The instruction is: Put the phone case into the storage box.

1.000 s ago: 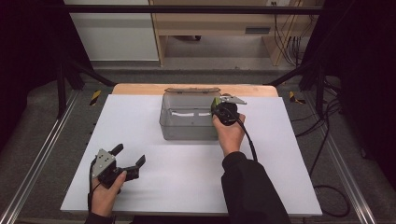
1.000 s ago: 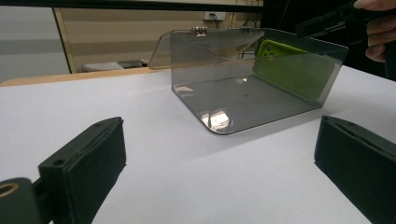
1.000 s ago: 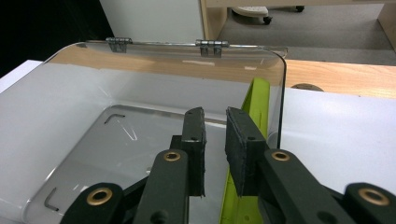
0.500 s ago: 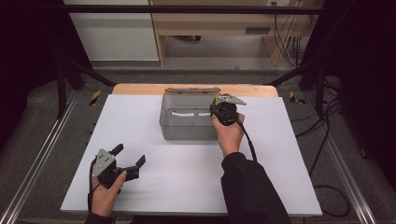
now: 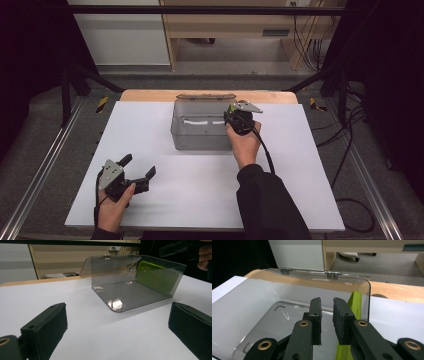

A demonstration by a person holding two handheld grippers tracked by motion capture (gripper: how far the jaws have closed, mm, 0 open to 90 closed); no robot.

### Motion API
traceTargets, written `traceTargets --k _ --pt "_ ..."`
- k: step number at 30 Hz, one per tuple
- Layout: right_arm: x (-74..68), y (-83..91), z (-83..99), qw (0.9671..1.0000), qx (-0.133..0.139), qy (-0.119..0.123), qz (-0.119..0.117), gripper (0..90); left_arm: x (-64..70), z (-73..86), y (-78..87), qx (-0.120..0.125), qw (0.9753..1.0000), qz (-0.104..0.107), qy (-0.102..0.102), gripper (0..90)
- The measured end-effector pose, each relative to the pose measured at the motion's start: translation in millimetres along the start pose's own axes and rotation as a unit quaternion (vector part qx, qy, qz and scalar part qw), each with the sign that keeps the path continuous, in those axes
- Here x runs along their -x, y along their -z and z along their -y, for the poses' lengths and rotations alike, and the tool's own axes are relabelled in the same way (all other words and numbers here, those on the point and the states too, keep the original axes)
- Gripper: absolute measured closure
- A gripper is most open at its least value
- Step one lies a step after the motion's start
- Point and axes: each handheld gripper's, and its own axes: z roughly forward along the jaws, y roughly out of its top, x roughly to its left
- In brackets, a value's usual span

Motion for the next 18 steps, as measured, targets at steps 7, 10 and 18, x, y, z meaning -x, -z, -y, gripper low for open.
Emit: traceTargets --k 7,10,18 --pt "-2.5 4.1 -2.6 0.9996 0.026 0.009 -0.004 76.1 0.6 -0.2 -0.1 0.001 1.0000 0.002 -0.002 2.0" --pt "-3.2 5.1 -2.9 0.9995 0.030 0.013 -0.005 75.5 0.5 -0.2 -0.1 0.001 1.0000 0.002 -0.002 2.0" --pt "-6.2 6.6 -3.3 0.9990 0.038 0.023 -0.009 72.2 0.8 -0.2 -0.1 0.001 1.0000 0.003 -0.002 2.0"
